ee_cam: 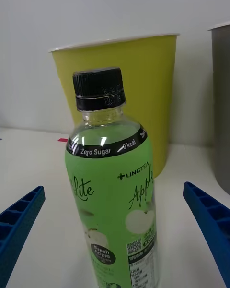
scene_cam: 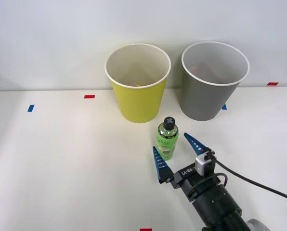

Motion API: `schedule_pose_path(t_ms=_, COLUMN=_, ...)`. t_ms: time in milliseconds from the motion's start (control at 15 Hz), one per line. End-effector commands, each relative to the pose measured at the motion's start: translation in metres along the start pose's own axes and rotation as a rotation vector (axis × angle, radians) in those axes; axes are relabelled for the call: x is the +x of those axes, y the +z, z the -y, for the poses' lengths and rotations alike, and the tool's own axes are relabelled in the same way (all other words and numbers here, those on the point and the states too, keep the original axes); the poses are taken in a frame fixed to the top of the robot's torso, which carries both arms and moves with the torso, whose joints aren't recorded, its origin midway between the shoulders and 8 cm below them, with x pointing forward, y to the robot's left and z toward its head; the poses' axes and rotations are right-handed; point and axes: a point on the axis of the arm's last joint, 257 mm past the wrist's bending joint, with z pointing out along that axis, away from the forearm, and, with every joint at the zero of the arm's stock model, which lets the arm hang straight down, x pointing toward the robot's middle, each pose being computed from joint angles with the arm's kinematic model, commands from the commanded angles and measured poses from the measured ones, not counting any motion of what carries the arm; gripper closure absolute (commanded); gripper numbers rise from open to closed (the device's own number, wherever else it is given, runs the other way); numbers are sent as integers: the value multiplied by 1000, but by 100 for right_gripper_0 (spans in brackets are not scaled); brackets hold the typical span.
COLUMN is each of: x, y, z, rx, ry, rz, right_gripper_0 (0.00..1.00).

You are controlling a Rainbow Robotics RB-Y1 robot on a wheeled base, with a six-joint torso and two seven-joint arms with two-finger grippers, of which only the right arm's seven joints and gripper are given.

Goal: Put cans in the gray bin, plastic bottles in the light green bin

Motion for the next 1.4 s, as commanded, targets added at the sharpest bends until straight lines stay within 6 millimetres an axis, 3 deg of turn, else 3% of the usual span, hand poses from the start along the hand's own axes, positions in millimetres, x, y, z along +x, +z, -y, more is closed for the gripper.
schedule_pose_path(t_ms=67, x=-1, y=17, z=-2, rx=7, ry=-9, rz=-20, right_gripper_0=0)
schedule_pose_path(t_ms=467, x=7, y=48, z=-4, rx=4, ry=-5, rz=14, right_gripper_0=0)
schedule_pose_path(t_ms=667, x=1, y=53, z=-2, rx=6, ry=-7, rz=27, right_gripper_0=0)
schedule_pose_path(t_ms=733, x=-1, y=54, z=2, rx=10, ry=-17, rz=30, right_gripper_0=21)
schedule_pose_path(t_ms=800, x=-1, y=54, z=3, rx=12, ry=-20, rz=30, right_gripper_0=58)
schedule_pose_path(t_ms=867, x=0, y=53, z=4, rx=14, ry=-24, rz=28, right_gripper_0=89)
schedule_pose_path(t_ms=933, x=0, y=53, z=4, rx=13, ry=-29, rz=28, right_gripper_0=97)
schedule_pose_path(t_ms=1400, x=-9, y=44, z=5, rx=10, ry=-24, rz=71, right_gripper_0=100)
